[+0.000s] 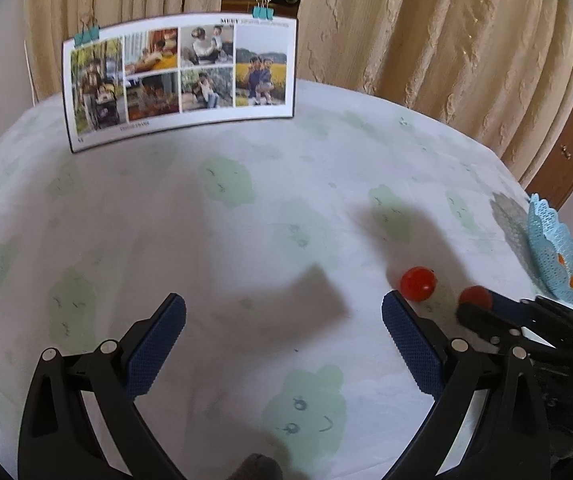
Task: Organize fruits
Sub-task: 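Move both grippers to the red tomatoes and grasp one with the right gripper, then drop the red tomato into the basket with the right gripper while the left gripper reaches the other tomato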
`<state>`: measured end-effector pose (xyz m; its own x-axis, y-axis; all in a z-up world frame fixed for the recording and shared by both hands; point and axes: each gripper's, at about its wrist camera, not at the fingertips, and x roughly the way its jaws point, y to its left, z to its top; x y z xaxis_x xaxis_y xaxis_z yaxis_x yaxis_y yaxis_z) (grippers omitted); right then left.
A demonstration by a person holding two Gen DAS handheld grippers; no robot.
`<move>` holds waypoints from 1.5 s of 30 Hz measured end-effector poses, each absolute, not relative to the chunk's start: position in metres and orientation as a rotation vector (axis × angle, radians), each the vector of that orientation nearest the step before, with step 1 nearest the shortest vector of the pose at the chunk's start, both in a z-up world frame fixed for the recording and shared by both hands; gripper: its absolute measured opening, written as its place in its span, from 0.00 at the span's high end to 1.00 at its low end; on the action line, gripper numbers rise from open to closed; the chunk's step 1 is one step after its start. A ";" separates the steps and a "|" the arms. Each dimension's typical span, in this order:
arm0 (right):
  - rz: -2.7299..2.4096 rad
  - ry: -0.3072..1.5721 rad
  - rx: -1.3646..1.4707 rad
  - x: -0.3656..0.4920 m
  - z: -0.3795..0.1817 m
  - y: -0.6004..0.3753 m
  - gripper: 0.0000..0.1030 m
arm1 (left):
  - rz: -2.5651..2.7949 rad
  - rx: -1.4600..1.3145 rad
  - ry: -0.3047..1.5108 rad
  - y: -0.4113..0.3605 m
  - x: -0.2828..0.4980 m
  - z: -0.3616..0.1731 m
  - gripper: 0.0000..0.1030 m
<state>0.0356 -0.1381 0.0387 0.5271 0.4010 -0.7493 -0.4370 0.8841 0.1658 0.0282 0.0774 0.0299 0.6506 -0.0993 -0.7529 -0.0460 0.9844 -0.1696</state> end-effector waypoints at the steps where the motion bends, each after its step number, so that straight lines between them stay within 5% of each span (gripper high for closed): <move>1: 0.483 0.867 -0.037 0.032 0.042 -0.145 0.73 | -0.040 -0.179 0.865 0.075 0.028 0.030 0.05; 8: 0.389 0.787 0.055 0.024 0.064 -0.192 0.73 | -0.126 -0.072 0.863 0.030 0.035 0.036 0.07; 23: 0.229 0.681 0.186 0.016 0.088 -0.273 0.73 | -0.186 -0.014 0.958 -0.021 0.074 0.016 0.43; 31: 0.122 0.634 0.236 0.013 0.095 -0.314 0.73 | -0.152 0.008 0.940 -0.021 0.077 0.016 0.71; 45: -0.094 0.562 0.324 0.008 0.101 -0.394 0.72 | -0.157 -0.046 0.890 -0.005 0.057 0.038 0.77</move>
